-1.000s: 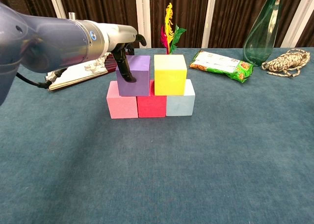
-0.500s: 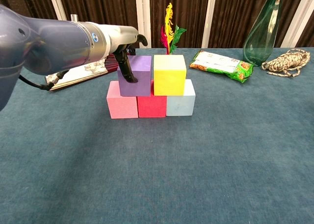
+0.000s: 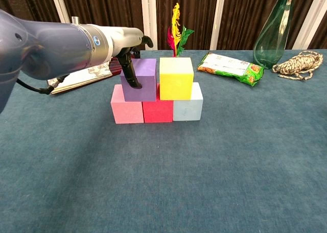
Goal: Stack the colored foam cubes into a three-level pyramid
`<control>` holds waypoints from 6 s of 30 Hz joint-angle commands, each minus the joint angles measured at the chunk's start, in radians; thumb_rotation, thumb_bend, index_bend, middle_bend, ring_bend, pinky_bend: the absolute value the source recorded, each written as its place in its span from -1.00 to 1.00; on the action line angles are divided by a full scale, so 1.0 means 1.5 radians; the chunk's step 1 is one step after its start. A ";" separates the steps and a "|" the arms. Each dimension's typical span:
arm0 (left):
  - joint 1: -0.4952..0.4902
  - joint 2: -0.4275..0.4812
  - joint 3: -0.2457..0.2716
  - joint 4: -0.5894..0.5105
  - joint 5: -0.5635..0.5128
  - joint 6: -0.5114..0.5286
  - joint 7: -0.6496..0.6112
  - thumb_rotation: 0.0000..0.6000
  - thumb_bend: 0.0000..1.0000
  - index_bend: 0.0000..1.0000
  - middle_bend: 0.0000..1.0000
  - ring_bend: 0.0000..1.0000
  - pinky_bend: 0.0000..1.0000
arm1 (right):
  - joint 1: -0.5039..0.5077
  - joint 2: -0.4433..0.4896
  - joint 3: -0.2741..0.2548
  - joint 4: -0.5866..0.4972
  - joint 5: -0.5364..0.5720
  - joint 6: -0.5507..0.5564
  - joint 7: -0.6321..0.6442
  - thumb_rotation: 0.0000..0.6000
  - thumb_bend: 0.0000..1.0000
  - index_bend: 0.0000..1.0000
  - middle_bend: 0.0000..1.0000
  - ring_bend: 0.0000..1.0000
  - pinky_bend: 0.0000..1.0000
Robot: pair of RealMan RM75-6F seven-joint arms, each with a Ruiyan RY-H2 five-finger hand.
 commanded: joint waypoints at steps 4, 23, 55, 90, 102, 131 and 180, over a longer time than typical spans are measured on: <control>0.002 0.002 0.001 -0.001 -0.001 0.000 0.000 1.00 -0.45 -1.00 -0.37 -0.91 -0.90 | 0.000 0.000 0.000 0.000 0.000 0.001 -0.001 1.00 -0.35 -1.00 -1.00 -1.00 -1.00; 0.013 0.003 -0.003 -0.004 0.008 0.002 -0.013 1.00 -0.64 -1.00 -0.60 -0.95 -0.90 | -0.001 0.002 -0.001 -0.002 -0.002 0.001 0.001 1.00 -0.35 -1.00 -1.00 -1.00 -1.00; 0.049 0.101 0.029 -0.074 0.033 0.004 -0.007 1.00 -0.60 -1.00 -0.77 -1.00 -0.94 | -0.001 0.003 0.000 -0.009 -0.003 0.004 0.002 1.00 -0.35 -1.00 -1.00 -1.00 -1.00; 0.039 0.047 0.020 -0.005 0.057 -0.018 -0.037 1.00 -0.60 -1.00 -0.77 -1.00 -0.94 | -0.001 0.003 0.000 -0.008 0.004 0.000 0.001 1.00 -0.35 -1.00 -1.00 -1.00 -1.00; 0.051 0.073 0.026 -0.012 0.058 -0.017 -0.035 1.00 -0.59 -1.00 -0.77 -1.00 -0.94 | -0.001 0.002 0.000 -0.009 0.004 0.000 0.001 1.00 -0.35 -1.00 -1.00 -1.00 -1.00; 0.043 0.050 0.005 0.065 0.052 -0.036 -0.047 1.00 -0.31 -1.00 -0.77 -1.00 -0.94 | 0.000 0.004 0.002 -0.004 0.011 -0.008 0.009 1.00 -0.35 -1.00 -1.00 -1.00 -1.00; 0.036 -0.003 -0.008 0.121 0.062 -0.051 -0.047 1.00 -0.25 -1.00 -0.76 -1.00 -0.94 | 0.000 0.003 0.002 0.000 0.014 -0.010 0.008 1.00 -0.35 -1.00 -1.00 -1.00 -1.00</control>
